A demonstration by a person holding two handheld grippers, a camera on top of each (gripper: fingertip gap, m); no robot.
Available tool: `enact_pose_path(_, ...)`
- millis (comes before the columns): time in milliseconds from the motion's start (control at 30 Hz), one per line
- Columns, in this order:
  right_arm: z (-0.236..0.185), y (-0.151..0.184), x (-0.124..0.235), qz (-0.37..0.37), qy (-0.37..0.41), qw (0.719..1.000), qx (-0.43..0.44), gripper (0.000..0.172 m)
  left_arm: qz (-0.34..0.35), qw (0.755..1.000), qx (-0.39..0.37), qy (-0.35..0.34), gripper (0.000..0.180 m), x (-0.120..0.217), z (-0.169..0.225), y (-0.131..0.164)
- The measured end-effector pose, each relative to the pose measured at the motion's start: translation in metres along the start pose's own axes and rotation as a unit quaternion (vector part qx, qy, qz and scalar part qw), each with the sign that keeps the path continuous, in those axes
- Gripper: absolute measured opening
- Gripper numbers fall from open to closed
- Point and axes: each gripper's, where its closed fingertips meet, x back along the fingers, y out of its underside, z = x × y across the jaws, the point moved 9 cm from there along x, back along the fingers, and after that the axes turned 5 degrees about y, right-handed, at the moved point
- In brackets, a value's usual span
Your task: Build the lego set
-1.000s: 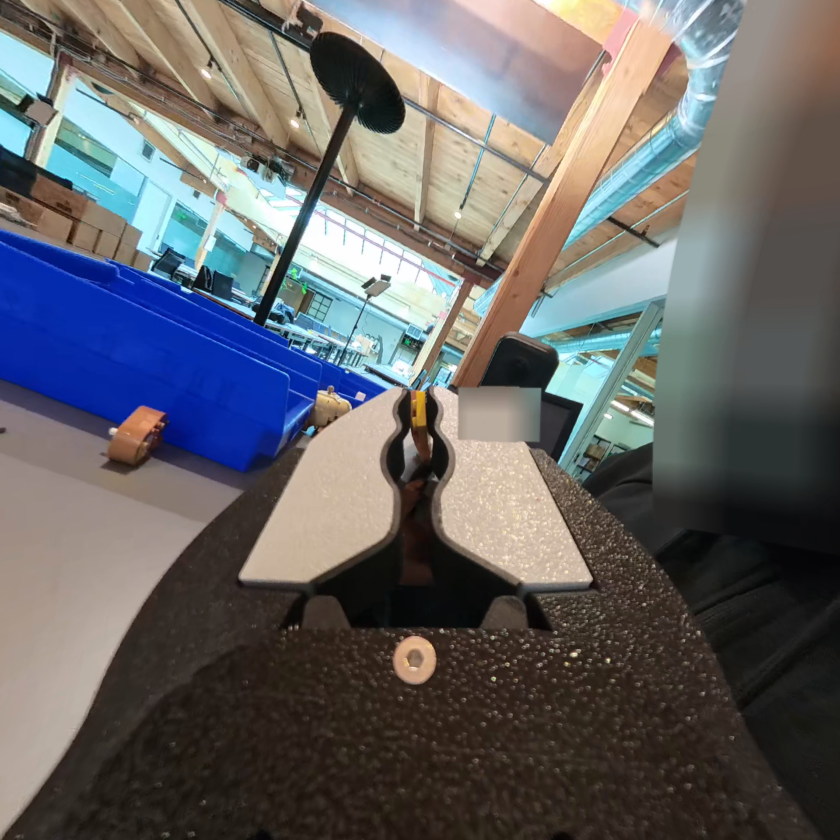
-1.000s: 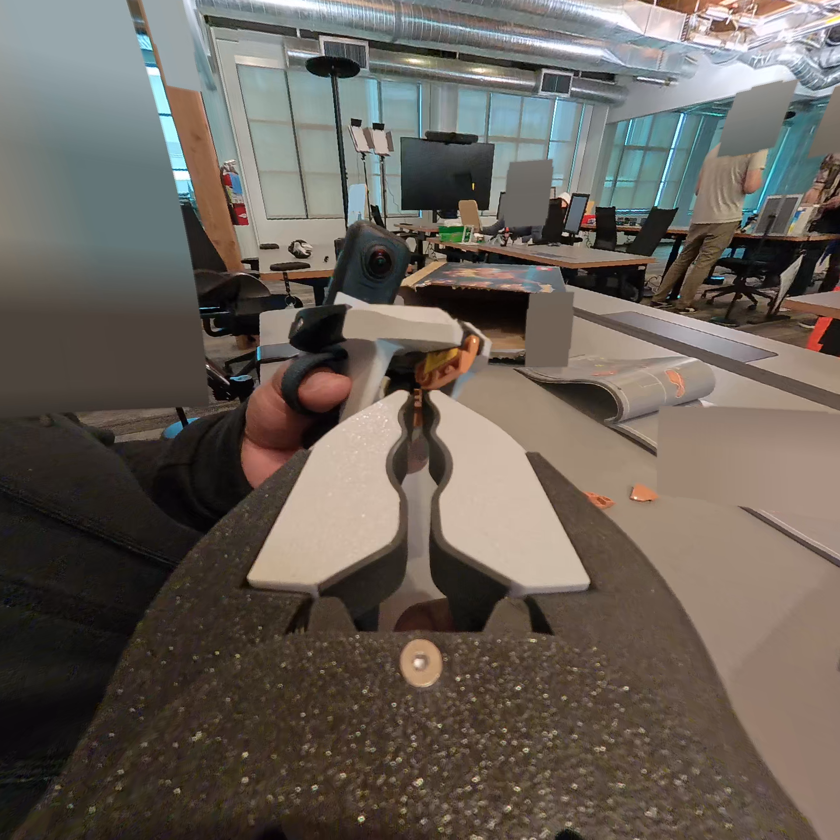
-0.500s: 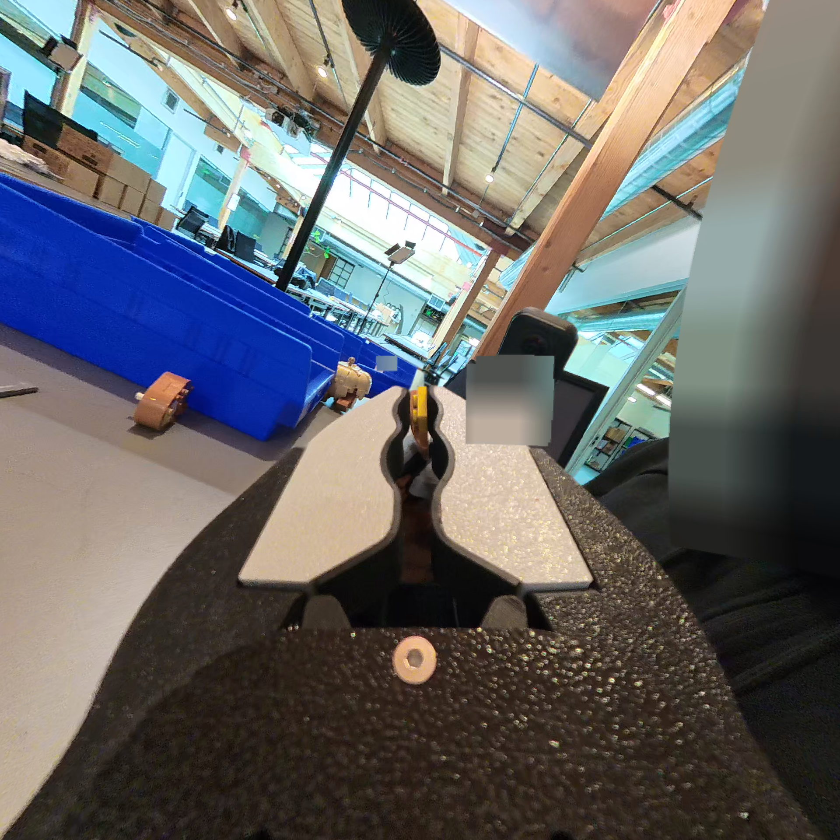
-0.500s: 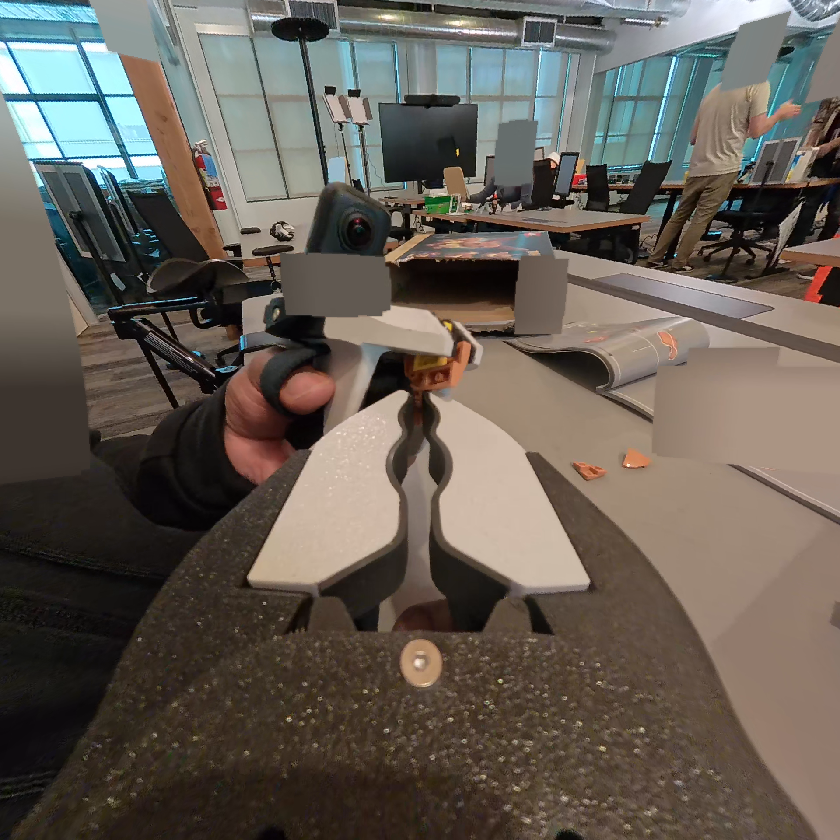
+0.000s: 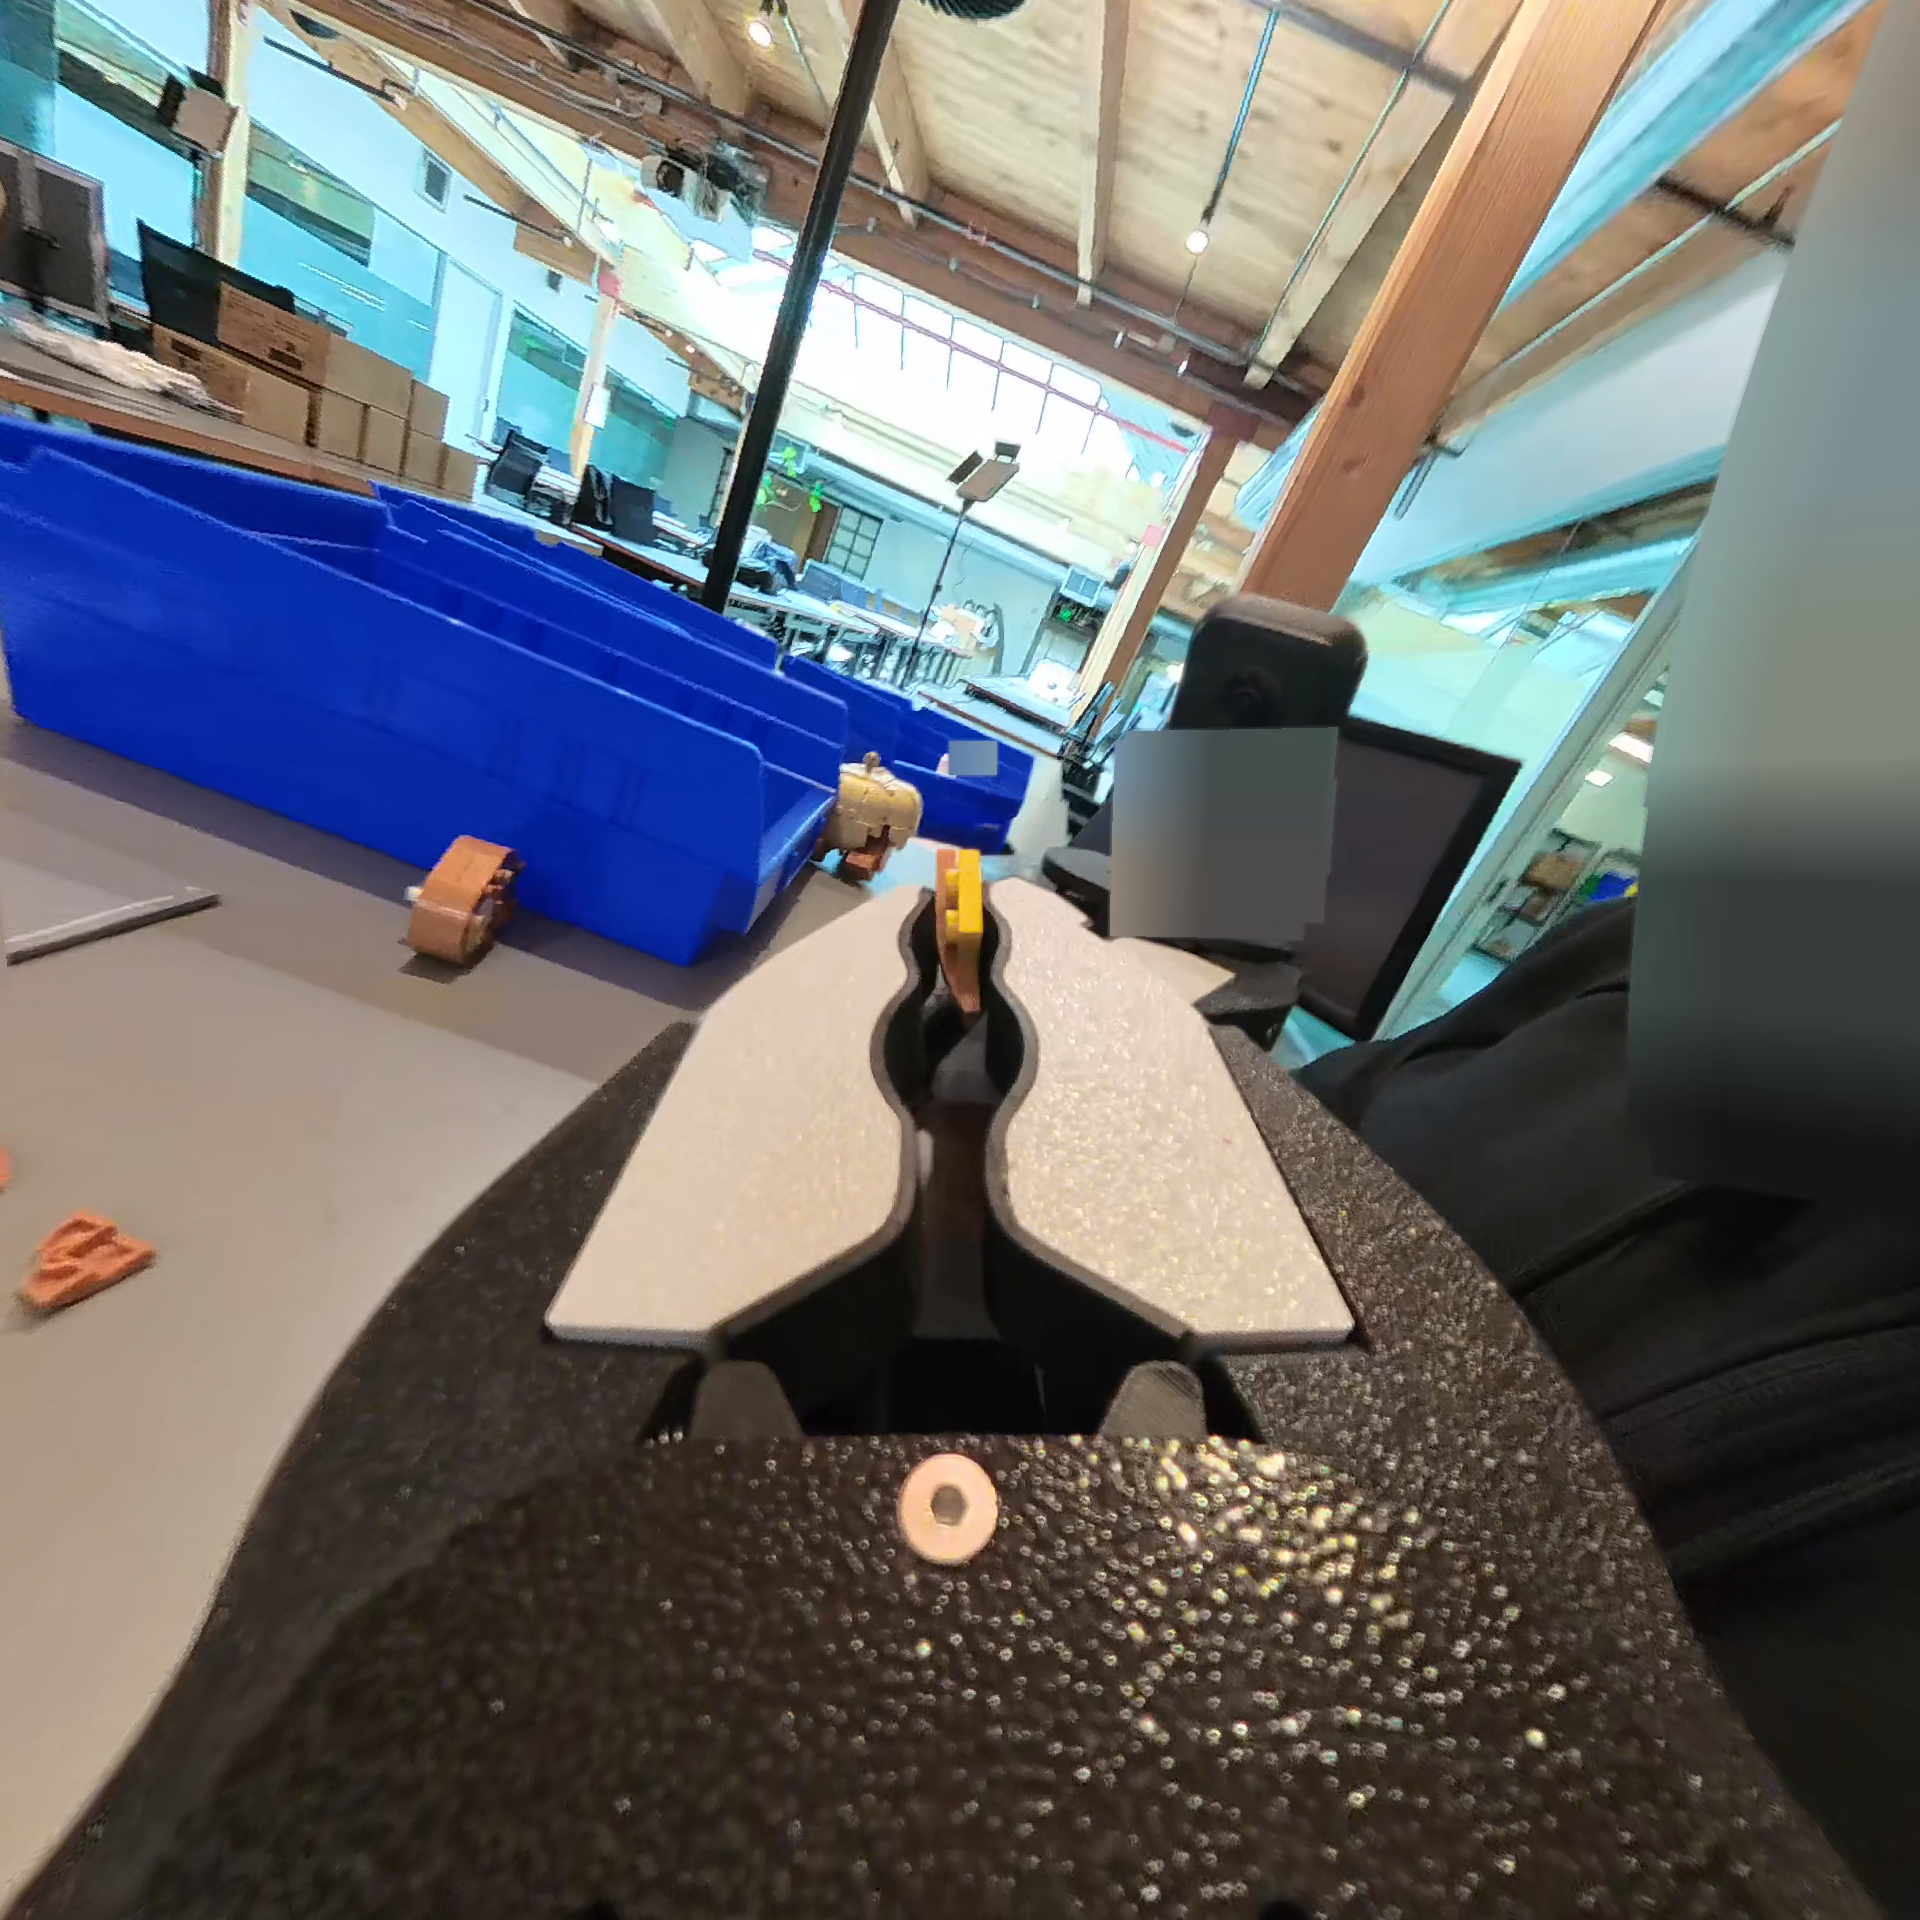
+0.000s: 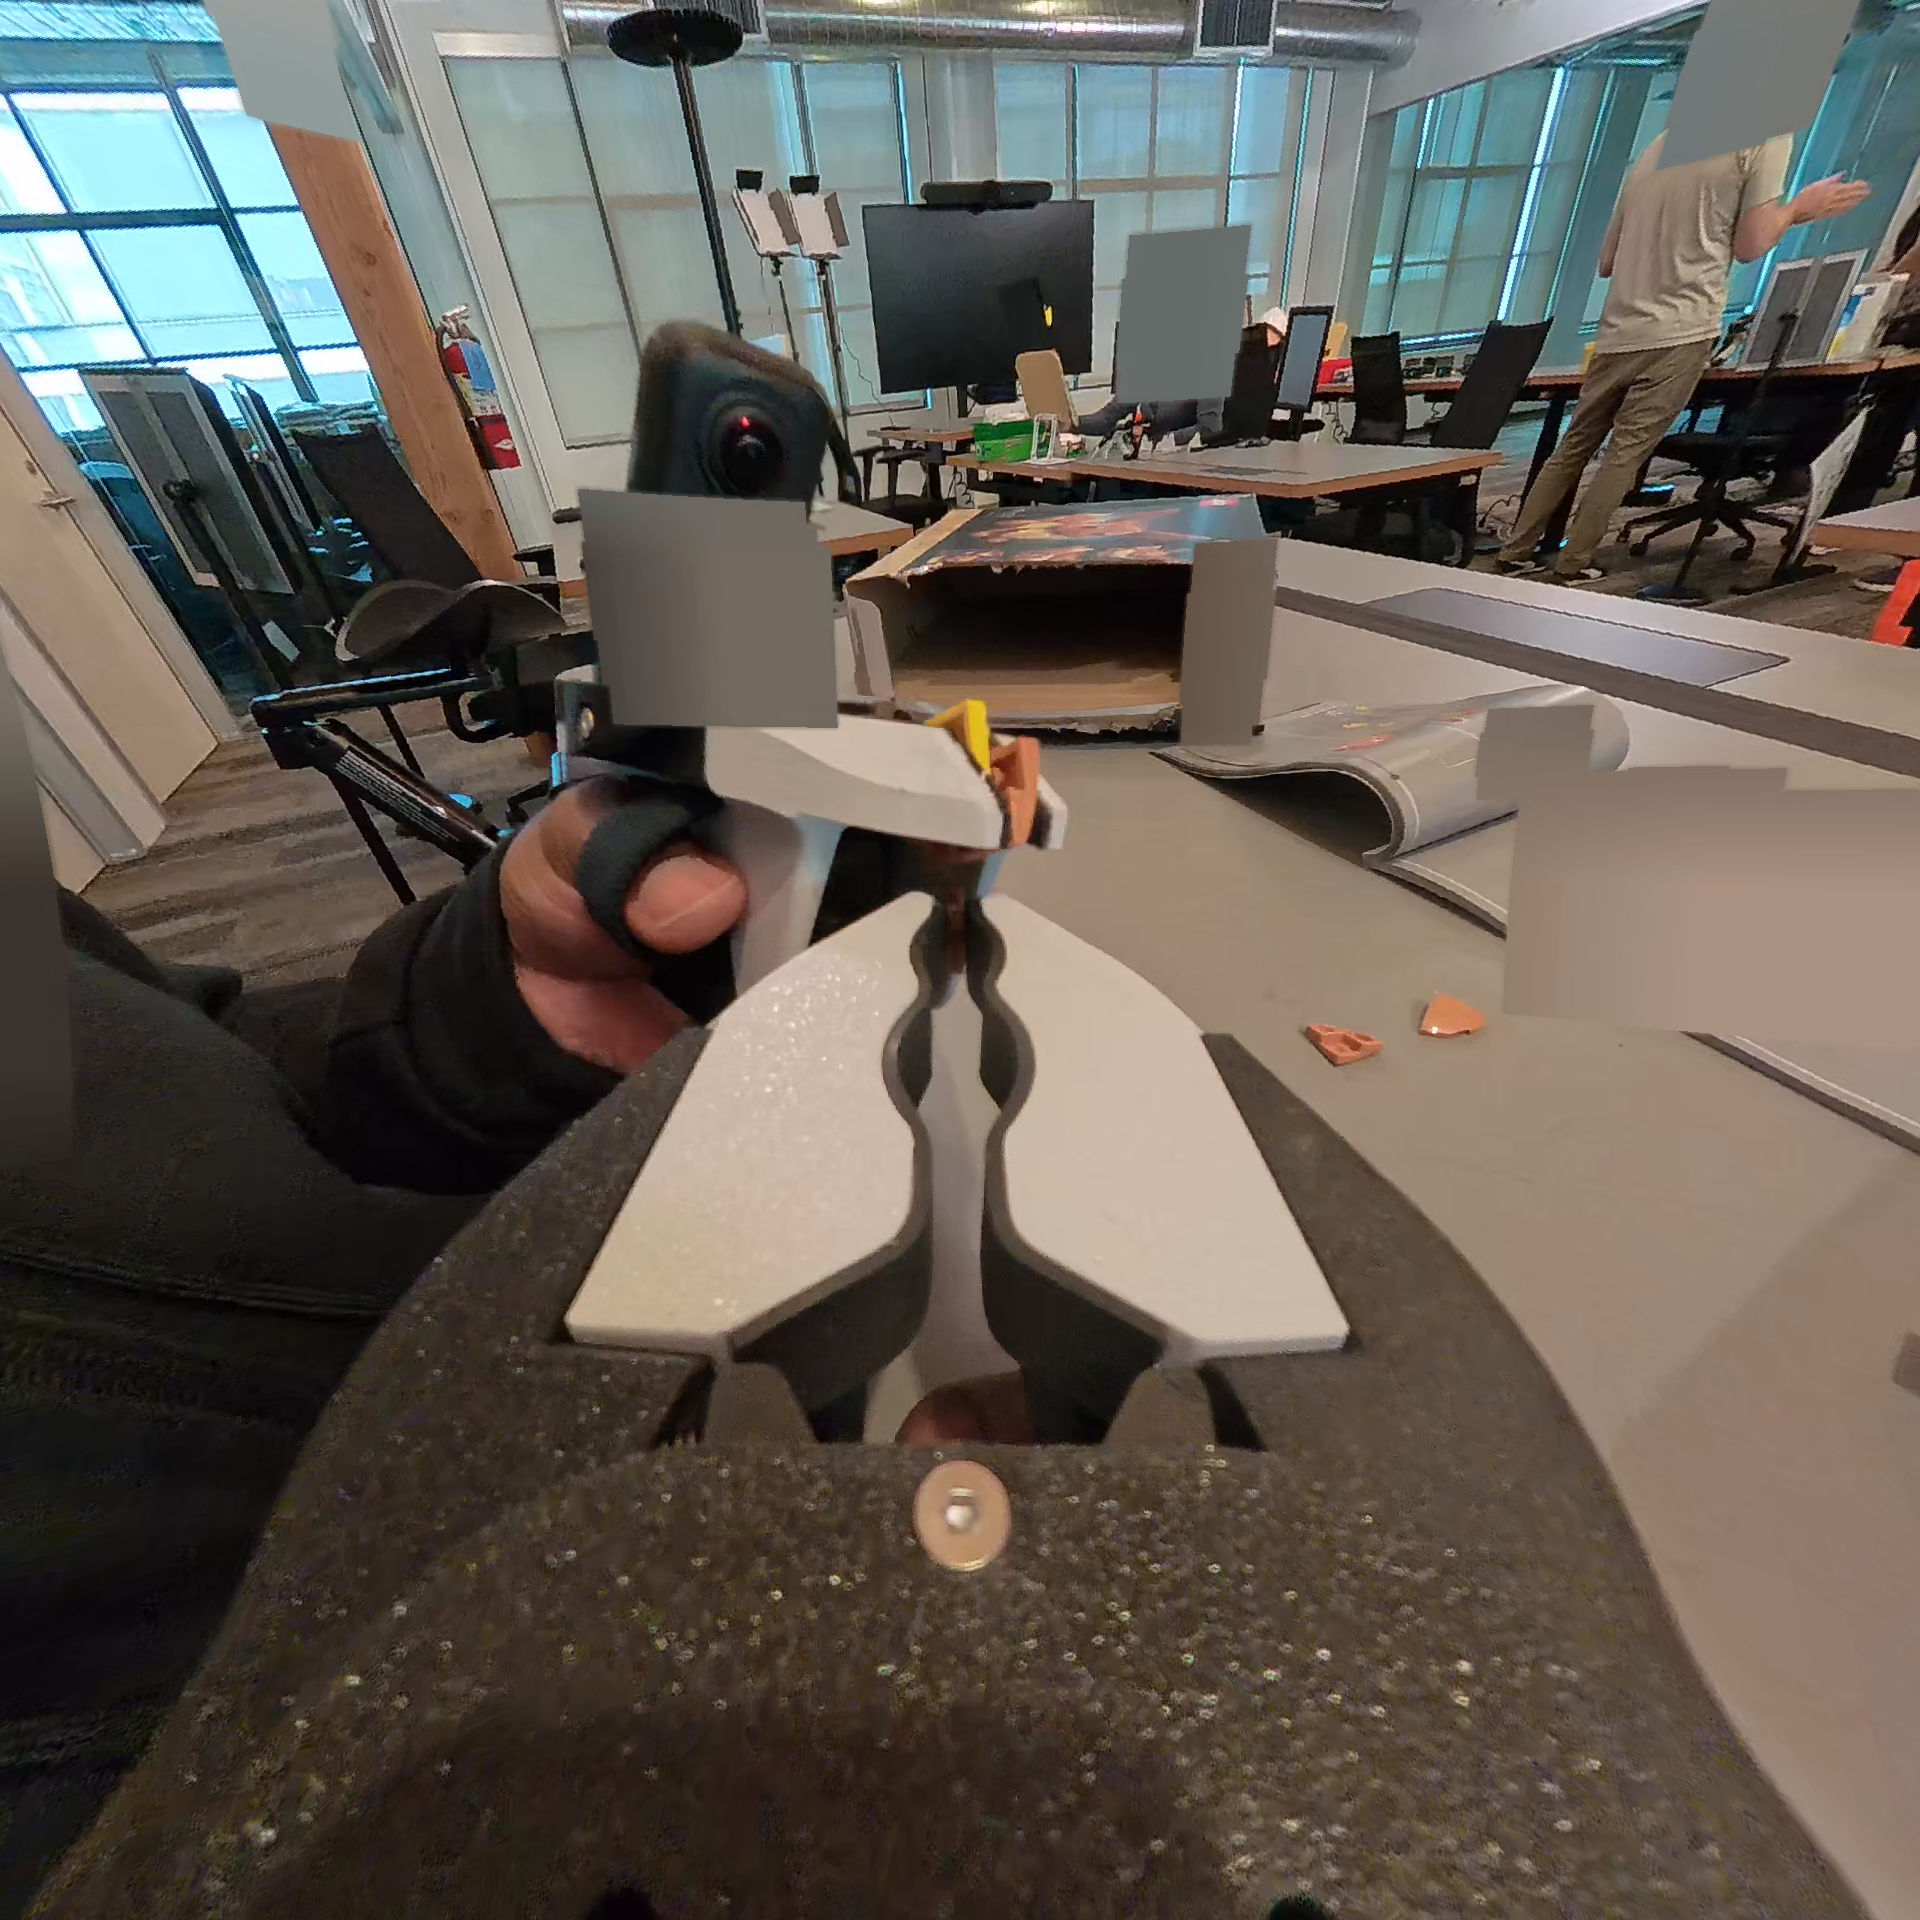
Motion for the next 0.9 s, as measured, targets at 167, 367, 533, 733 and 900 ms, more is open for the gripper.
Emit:
enact_pose_path(167,0.009,0.000,0.012,-0.012,-0.006,1.000,0.013,0.003,-0.034,0.997,-0.062,-0.019,0.006,0.010,0.003,-0.005)
enact_pose_path(367,0.004,-0.011,0.026,0.030,-0.095,0.995,0.030,0.003,-0.095,0.990,-0.109,0.000,0.006,0.012,0.009,-0.002)
enact_pose_path(533,-0.003,-0.013,0.030,0.047,-0.139,0.989,0.028,0.002,-0.138,0.978,-0.152,0.028,0.006,0.007,0.019,0.006)
enact_pose_path(733,-0.001,-0.013,0.031,0.056,-0.149,0.987,0.005,0.002,-0.146,0.974,-0.162,0.059,0.006,0.006,0.024,0.009)
enact_pose_path(900,-0.001,-0.012,0.030,0.056,-0.155,0.986,-0.001,0.003,-0.150,0.976,-0.146,0.067,0.006,0.006,0.024,0.010)
